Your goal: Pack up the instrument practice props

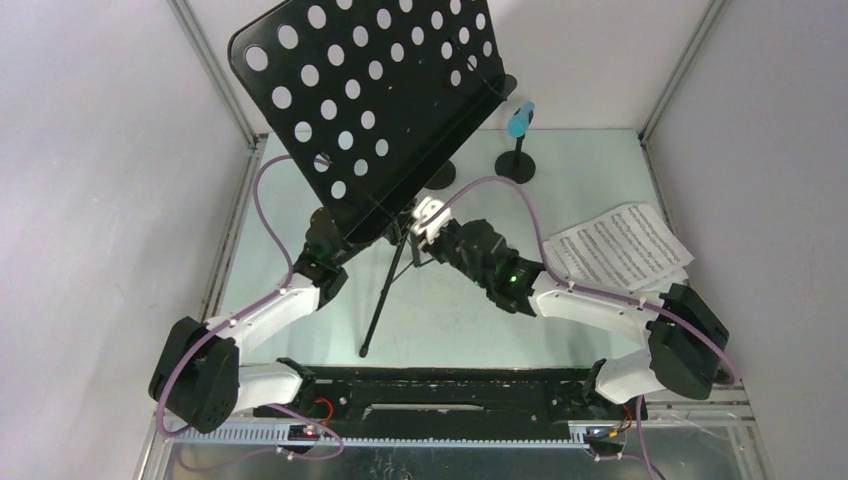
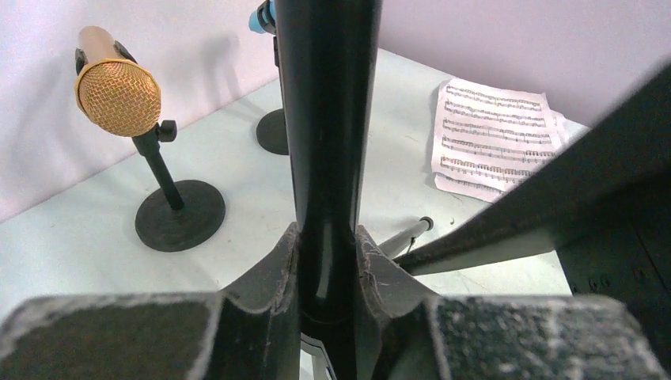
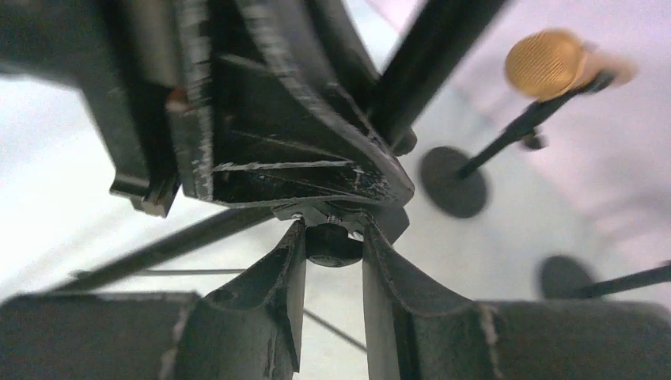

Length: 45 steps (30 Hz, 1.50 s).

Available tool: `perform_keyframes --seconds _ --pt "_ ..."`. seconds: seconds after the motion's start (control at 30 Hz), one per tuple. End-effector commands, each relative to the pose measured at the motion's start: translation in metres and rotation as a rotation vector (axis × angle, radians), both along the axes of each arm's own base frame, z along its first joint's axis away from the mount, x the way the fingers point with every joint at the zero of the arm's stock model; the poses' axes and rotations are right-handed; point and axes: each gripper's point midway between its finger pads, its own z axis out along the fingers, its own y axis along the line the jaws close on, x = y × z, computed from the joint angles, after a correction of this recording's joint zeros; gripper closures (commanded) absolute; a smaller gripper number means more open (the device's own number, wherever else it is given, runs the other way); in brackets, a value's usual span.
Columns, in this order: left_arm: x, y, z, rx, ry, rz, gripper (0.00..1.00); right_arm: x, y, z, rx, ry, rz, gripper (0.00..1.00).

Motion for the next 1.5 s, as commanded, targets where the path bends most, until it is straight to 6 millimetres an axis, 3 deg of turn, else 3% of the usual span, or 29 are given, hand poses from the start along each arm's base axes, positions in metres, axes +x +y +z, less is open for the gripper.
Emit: perform_keyframes --seconds 0.0,0.23,0.4,0.47,0.5,0.67,0.73,0.97,1.13,1.27,1.47 --pt "-0.055 -0.010 -0.109 0.192 0.338 -0.188 0.95 -0.013 0.015 -0.029 -0.450 -0.340 0.110 1.00" --pt "-0.054 -0.008 -0.108 0.194 0.330 -0.175 0.94 -0.006 0.002 -0.011 -0.561 -0.628 -0.074 1.00" --pt "-0.057 -0.011 -0.105 0.169 0.323 -0.195 0.92 -0.013 -0.016 0.038 -0.304 -0.658 -0.238 1.00" --pt "-0.056 -0.011 -0.106 0.170 0.324 -0.191 0.92 -0.013 -0.027 0.053 -0.157 -0.581 -0.298 1.00" --pt "-0.055 -0.010 -0.105 0.172 0.323 -0.187 0.92 -0.014 -0.031 0.058 -0.087 -0.537 -0.315 0.94" --pt "-0.051 -0.006 -0.107 0.181 0.323 -0.152 0.94 -0.033 -0.024 0.051 0.110 -0.273 -0.177 0.40" --pt "-0.049 -0.005 -0.106 0.180 0.324 -0.137 0.94 -0.041 -0.024 0.044 0.181 -0.174 -0.141 0.30" --pt "-0.038 0.001 -0.103 0.148 0.341 -0.051 0.94 -0.042 -0.048 0.028 0.527 0.246 -0.195 0.33" --pt "-0.035 0.004 -0.100 0.118 0.354 -0.008 0.95 -0.036 -0.048 0.028 0.836 0.632 -0.200 0.41" --pt "-0.032 0.009 -0.091 0.083 0.346 0.038 0.97 -0.032 -0.044 0.040 0.972 0.752 -0.161 0.38" --pt "-0.034 0.018 -0.099 0.078 0.341 0.086 0.97 -0.024 -0.033 0.038 1.112 0.943 -0.145 0.31"
